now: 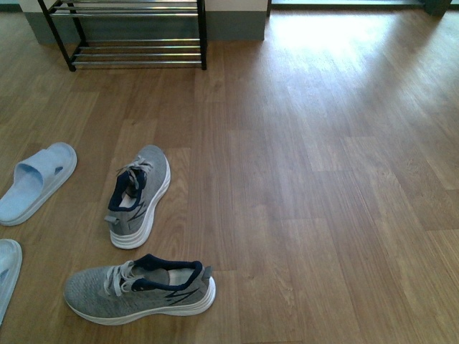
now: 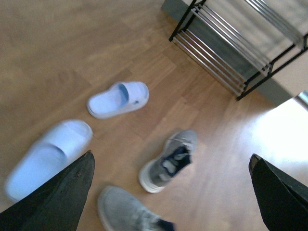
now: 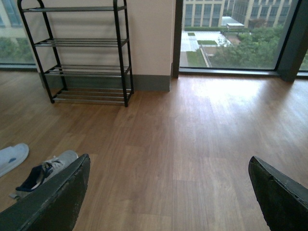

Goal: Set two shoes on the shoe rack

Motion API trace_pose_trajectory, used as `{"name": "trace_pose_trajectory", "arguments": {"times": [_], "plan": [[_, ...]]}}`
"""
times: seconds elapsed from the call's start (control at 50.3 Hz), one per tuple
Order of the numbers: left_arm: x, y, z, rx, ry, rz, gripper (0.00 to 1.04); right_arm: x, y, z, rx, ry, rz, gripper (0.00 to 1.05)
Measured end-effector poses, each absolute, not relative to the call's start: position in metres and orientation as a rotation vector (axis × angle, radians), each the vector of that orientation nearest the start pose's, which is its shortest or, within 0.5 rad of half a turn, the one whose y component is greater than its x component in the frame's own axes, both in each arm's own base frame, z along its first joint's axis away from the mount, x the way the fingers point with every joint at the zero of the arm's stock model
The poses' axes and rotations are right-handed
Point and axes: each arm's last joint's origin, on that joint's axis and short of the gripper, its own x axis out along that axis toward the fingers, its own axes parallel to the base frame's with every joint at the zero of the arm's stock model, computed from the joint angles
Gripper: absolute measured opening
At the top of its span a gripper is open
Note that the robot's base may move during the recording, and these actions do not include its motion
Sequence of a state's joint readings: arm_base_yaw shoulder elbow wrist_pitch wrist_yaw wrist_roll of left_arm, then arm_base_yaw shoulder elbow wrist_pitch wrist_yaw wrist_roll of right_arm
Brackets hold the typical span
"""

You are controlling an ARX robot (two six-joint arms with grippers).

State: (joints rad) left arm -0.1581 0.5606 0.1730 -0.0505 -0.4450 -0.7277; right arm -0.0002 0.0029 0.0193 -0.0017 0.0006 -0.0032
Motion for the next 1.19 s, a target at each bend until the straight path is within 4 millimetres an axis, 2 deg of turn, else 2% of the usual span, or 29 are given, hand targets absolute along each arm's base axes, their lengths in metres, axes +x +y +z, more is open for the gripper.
{"name": "trace_pose_trajectory", "arguments": {"times": [0.02, 0.099, 0.219, 0.398, 0.457, 0.577, 0.656, 0.796, 0.955, 1.193], "plan": [[0.14, -0.01, 0.165, -0.688, 0.303, 0.425, 0.95, 0.097, 0.0, 0.17, -0.003, -0.015, -0.001, 0.95], [0.162, -0.017, 0.156, -0.91, 0.343, 0.419, 0.95, 0.097, 0.0, 0.17, -0.003, -0.015, -0.001, 0.95], [0.192, -0.024, 0.142, -1.094, 0.419, 0.416, 0.95, 0.097, 0.0, 0.17, -0.003, -0.015, -0.001, 0.95], [0.238, -0.031, 0.109, -1.145, 0.62, 0.456, 0.95, 0.097, 0.0, 0.17, -0.003, -0.015, -0.001, 0.95], [0.259, -0.035, 0.085, -1.127, 0.778, 0.5, 0.95, 0.097, 0.0, 0.17, -0.003, -0.015, -0.001, 0.95], [0.281, -0.038, 0.045, -1.141, 0.949, 0.56, 0.95, 0.097, 0.0, 0.17, -0.003, -0.015, -0.001, 0.95], [0.288, -0.037, 0.015, -1.159, 1.054, 0.652, 0.95, 0.097, 0.0, 0.17, -0.003, -0.015, -0.001, 0.95], [0.294, -0.035, -0.018, -1.183, 1.139, 0.736, 0.95, 0.097, 0.0, 0.17, -0.003, -0.015, -0.001, 0.95], [0.302, -0.037, -0.038, -1.21, 1.183, 0.757, 0.95, 0.097, 0.0, 0.17, -0.003, -0.015, -0.001, 0.95], [0.323, -0.051, -0.073, -1.237, 1.27, 0.751, 0.95, 0.097, 0.0, 0.17, -0.003, -0.015, -0.001, 0.95]]}}
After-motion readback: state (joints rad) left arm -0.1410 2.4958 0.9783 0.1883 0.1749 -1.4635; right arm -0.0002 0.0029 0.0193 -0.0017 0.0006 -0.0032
